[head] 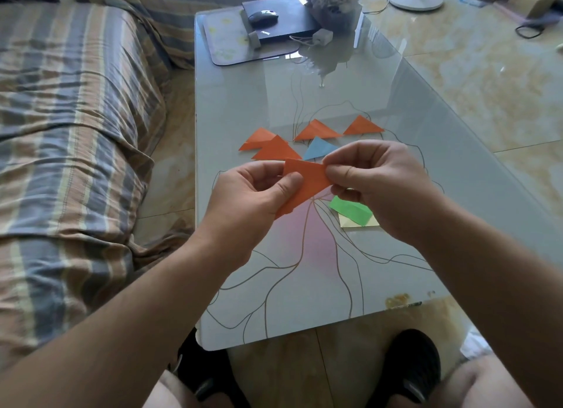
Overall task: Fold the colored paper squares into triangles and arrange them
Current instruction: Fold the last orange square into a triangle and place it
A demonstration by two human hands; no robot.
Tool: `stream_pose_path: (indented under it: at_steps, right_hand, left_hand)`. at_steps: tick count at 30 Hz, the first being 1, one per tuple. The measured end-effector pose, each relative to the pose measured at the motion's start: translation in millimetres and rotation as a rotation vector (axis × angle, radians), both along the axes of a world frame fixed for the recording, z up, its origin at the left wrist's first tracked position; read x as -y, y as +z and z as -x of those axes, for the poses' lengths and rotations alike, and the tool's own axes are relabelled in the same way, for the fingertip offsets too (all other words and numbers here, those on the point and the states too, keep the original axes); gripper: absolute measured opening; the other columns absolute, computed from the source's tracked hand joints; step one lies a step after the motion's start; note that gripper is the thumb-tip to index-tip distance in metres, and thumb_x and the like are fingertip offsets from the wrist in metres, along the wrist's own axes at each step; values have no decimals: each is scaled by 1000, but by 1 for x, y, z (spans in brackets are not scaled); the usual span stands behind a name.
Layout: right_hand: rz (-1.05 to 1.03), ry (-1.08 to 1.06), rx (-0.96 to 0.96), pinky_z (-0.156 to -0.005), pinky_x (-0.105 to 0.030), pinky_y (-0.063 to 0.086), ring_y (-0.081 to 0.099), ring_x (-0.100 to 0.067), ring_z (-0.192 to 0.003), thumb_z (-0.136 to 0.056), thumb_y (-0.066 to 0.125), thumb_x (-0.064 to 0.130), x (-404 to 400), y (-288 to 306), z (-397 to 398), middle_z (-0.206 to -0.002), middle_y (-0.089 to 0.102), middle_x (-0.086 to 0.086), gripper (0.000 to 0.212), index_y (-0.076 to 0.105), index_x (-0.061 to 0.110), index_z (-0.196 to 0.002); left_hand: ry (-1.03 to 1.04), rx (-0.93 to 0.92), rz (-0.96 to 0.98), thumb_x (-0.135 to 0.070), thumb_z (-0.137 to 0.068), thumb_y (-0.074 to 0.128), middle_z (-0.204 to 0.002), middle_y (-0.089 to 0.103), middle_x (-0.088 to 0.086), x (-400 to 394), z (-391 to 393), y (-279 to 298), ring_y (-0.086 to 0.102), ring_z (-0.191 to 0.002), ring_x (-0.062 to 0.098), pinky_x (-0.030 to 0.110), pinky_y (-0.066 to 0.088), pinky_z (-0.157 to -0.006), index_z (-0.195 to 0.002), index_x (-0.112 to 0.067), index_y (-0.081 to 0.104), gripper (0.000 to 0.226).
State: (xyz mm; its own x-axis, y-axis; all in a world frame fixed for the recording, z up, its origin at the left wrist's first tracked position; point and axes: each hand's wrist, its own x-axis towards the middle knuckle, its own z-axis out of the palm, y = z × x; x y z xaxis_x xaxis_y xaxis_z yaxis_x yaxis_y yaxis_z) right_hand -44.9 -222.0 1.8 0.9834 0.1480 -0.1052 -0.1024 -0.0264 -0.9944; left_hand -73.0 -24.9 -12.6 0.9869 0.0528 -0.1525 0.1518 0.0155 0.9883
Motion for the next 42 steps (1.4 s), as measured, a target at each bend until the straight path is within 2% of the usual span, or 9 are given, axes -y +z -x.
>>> stream_pose_path:
  at_steps: [4,15,17,21,27,31,34,38,42]
  right_hand:
    - [-9,-56,9,-64,-30,54,63,-21,-63,-89,76,0,-1,-1,0,-70,69,-7,10,76,9,-89]
    - [-6,-91,12,-70,-33,54,65,-19,-65,-89,78,4,5,-2,-4,-70,71,-2,11,75,12,-96]
    - [55,-18,78,-73,-34,56,66,-20,-70,-86,81,3,6,-2,-2,-74,73,-2,14,77,13,-96]
    - [226,71,180,-77,-37,60,72,-26,-78,-79,87,3,4,-1,2,-81,76,-7,17,78,19,-81]
    - [592,152,363,-75,-45,61,67,-12,-84,-79,88,28,2,-9,4,-89,67,15,15,76,36,-83]
    - [540,237,281,-76,-46,62,69,-15,-80,-66,87,51,2,-6,5,-90,71,7,30,76,38,-91]
    - [302,208,196,-66,-42,51,59,-27,-66,-80,88,31,0,-8,5,-78,69,-16,17,76,21,-85]
    - [155,189,54,-67,-50,44,58,-29,-69,-84,86,12,-1,-7,2,-81,73,-8,17,70,16,-87]
    - [183,210,-102,-72,-39,55,67,-20,-70,-92,78,17,-2,-6,2,-84,75,-5,16,65,13,-100]
  left_hand:
    - [-63,-51,27,-27,-82,81,-93,78,7,-1,1,-1,76,-84,22,36,63,-80,-127,-14,65,49]
    - [-37,-186,128,-9,-90,74,-93,77,8,-1,-3,-2,73,-84,20,36,62,-83,-110,-13,72,21]
    - [-7,-169,85,-9,-94,72,-91,75,4,-2,-4,-4,69,-86,18,38,60,-90,-100,-20,74,12]
    - [123,-164,94,-9,-102,61,-81,68,-3,-1,-7,-1,60,-79,15,33,57,-82,-78,-26,78,34]
    - [98,-225,370,-14,-104,43,-93,73,16,-4,-8,10,72,-81,30,42,63,-80,-100,-6,73,32]
    - [89,-164,255,-7,-98,64,-94,71,13,-5,-8,10,73,-81,24,39,63,-78,-102,-8,72,9]
    - [66,-104,150,4,-95,65,-99,76,12,-9,-8,7,77,-89,25,35,62,-77,-108,-14,71,23]
    - [18,-40,165,6,-96,64,-101,79,13,-10,-5,11,77,-97,30,37,63,-83,-120,-16,66,32]
    - [6,-32,188,4,-97,62,-102,79,13,-8,-5,10,77,-99,30,37,63,-86,-121,-15,65,31]
